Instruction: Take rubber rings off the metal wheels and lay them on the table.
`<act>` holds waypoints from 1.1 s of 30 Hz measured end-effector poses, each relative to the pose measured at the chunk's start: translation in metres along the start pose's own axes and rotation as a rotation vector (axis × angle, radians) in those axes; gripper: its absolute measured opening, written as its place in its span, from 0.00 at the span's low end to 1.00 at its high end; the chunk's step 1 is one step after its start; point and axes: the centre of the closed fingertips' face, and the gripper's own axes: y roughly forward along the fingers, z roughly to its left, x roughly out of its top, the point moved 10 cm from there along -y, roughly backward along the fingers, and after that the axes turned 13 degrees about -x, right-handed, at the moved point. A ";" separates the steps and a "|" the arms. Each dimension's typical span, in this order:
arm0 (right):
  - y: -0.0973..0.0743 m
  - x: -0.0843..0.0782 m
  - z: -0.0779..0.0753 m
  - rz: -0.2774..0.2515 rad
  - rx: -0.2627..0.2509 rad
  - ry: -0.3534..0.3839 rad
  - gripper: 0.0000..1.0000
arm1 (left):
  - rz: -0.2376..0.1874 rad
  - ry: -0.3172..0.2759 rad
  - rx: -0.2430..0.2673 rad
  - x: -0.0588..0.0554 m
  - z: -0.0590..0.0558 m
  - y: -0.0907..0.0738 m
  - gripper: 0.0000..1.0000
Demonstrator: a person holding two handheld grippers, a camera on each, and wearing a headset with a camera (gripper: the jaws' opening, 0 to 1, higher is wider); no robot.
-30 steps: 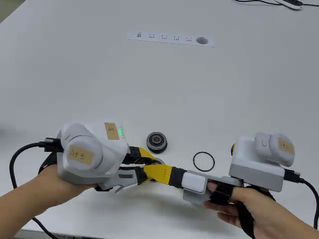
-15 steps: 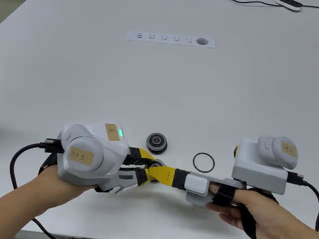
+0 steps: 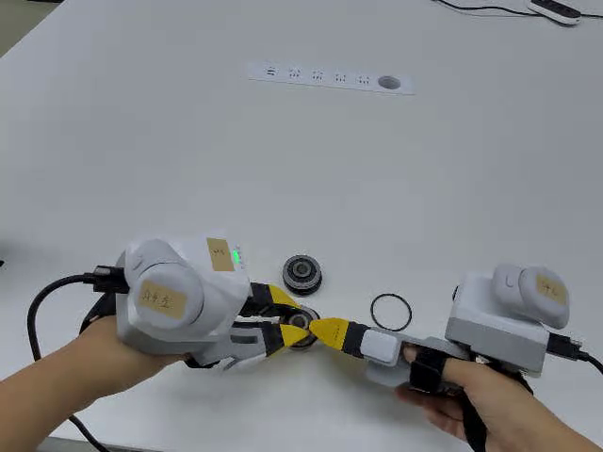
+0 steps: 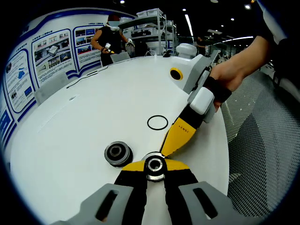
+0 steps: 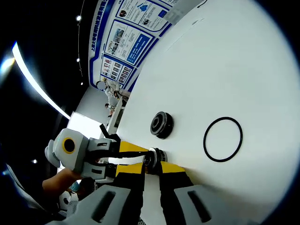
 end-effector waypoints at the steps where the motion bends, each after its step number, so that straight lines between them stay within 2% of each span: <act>1: 0.000 0.000 0.000 -0.001 -0.003 -0.005 0.13 | 0.000 0.000 0.000 0.000 0.000 0.000 0.13; 10: 0.001 -0.001 -0.001 -0.009 -0.039 -0.024 0.06 | 0.001 0.001 0.000 0.000 0.000 0.000 0.13; 33: -0.001 0.004 0.004 -0.005 -0.083 -0.062 0.01 | -0.003 0.003 0.009 0.000 -0.001 0.000 0.12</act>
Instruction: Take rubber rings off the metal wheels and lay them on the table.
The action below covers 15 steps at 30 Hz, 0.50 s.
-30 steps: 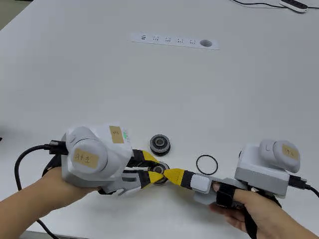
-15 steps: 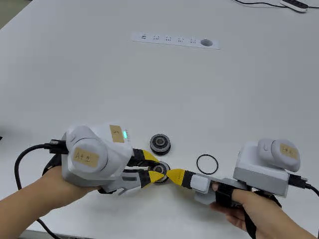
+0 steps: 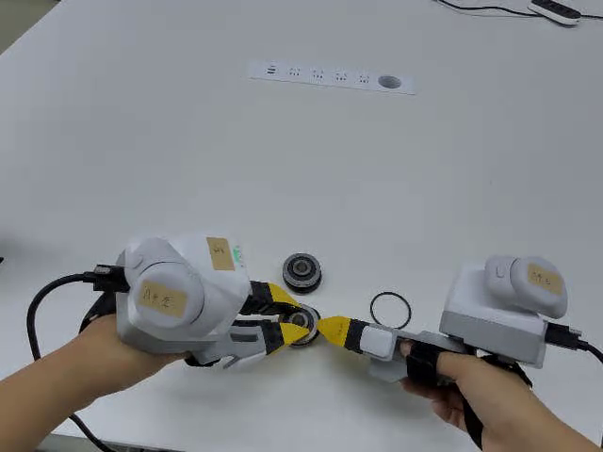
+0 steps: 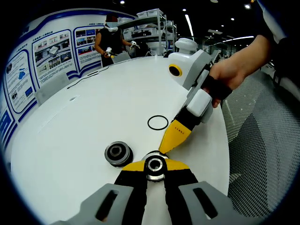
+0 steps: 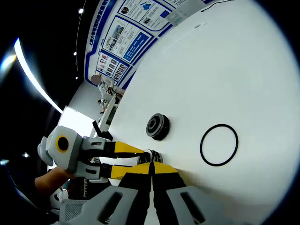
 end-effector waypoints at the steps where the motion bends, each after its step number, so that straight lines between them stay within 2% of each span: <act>1: 0.000 0.000 0.001 0.000 -0.002 -0.003 0.01 | -0.001 -0.002 0.000 0.000 0.000 0.000 0.12; 15: -0.001 0.001 0.006 0.003 -0.011 -0.033 0.00 | 0.003 -0.002 -0.005 0.000 0.000 0.000 0.12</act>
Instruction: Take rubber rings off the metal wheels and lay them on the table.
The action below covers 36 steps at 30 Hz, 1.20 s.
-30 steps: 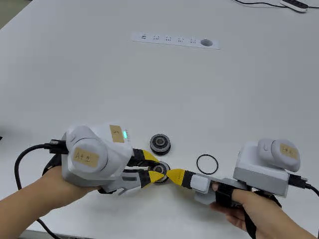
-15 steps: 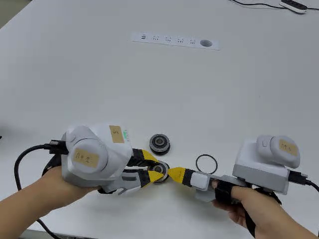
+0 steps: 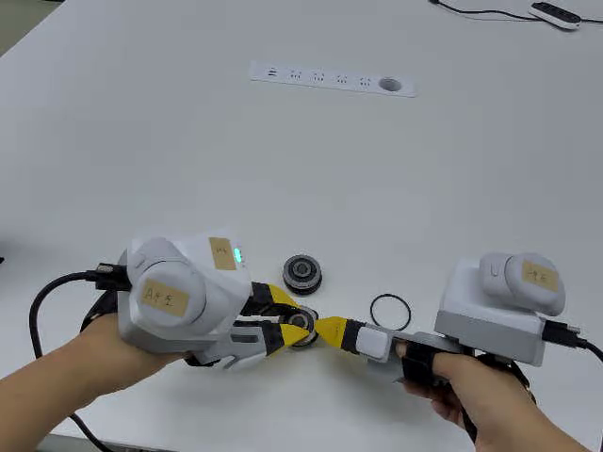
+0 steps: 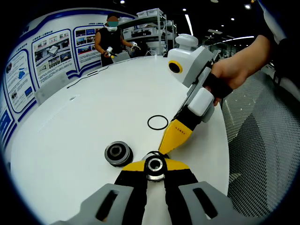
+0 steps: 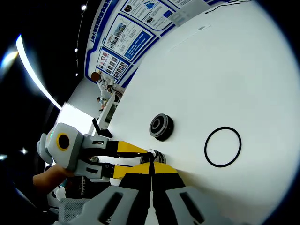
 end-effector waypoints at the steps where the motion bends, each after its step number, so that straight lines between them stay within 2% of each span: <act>1: 0.000 0.000 0.000 0.001 0.001 -0.002 0.00 | 0.000 0.000 0.000 0.000 0.000 0.000 0.12; 14: 0.001 0.002 0.005 0.008 0.006 -0.058 0.00 | 0.016 0.022 -0.004 0.001 0.000 0.000 0.12; 25: 0.001 0.003 0.008 0.010 0.025 -0.063 0.00 | 0.012 0.018 -0.002 0.000 0.000 0.000 0.12; 29: -0.001 0.003 0.012 0.013 0.018 -0.115 0.00 | 0.014 0.022 -0.007 0.000 -0.001 0.000 0.12; 36: -0.002 0.002 0.010 0.011 0.021 -0.104 0.00 | 0.015 0.025 -0.008 0.000 -0.001 0.000 0.12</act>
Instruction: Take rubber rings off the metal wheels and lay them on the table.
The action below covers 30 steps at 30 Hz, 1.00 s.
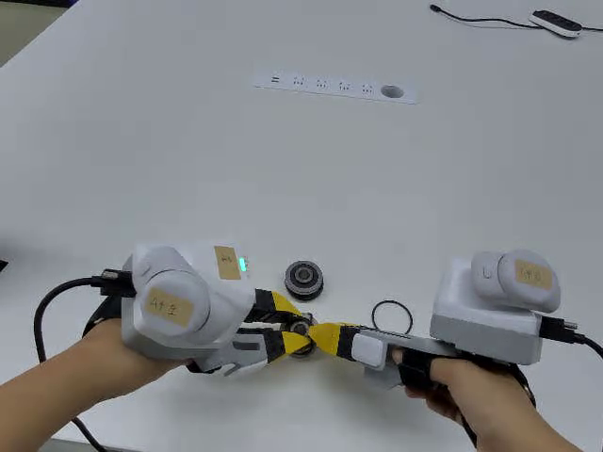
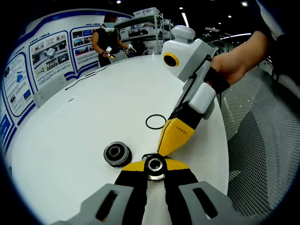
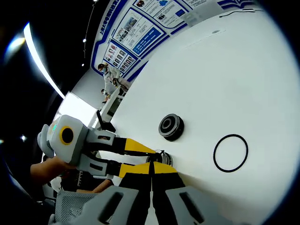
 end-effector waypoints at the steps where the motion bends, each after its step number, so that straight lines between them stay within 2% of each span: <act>1: 0.000 0.000 0.000 -0.001 0.002 -0.001 0.00 | -0.001 0.000 0.000 0.000 0.000 0.000 0.12; 12: -0.002 0.000 0.004 -0.002 0.018 -0.009 0.00 | -0.003 -0.001 -0.004 0.000 0.001 0.000 0.12; 19: -0.005 -0.001 0.005 -0.012 0.027 0.026 0.00 | -0.009 0.003 -0.001 -0.001 0.000 0.000 0.12; 22: -0.004 -0.002 0.002 -0.012 0.012 0.056 0.00 | 0.000 0.013 -0.003 0.000 0.000 0.000 0.12; 30: -0.002 -0.003 0.003 -0.018 -0.004 0.076 0.01 | 0.018 0.014 0.002 0.002 0.000 0.000 0.13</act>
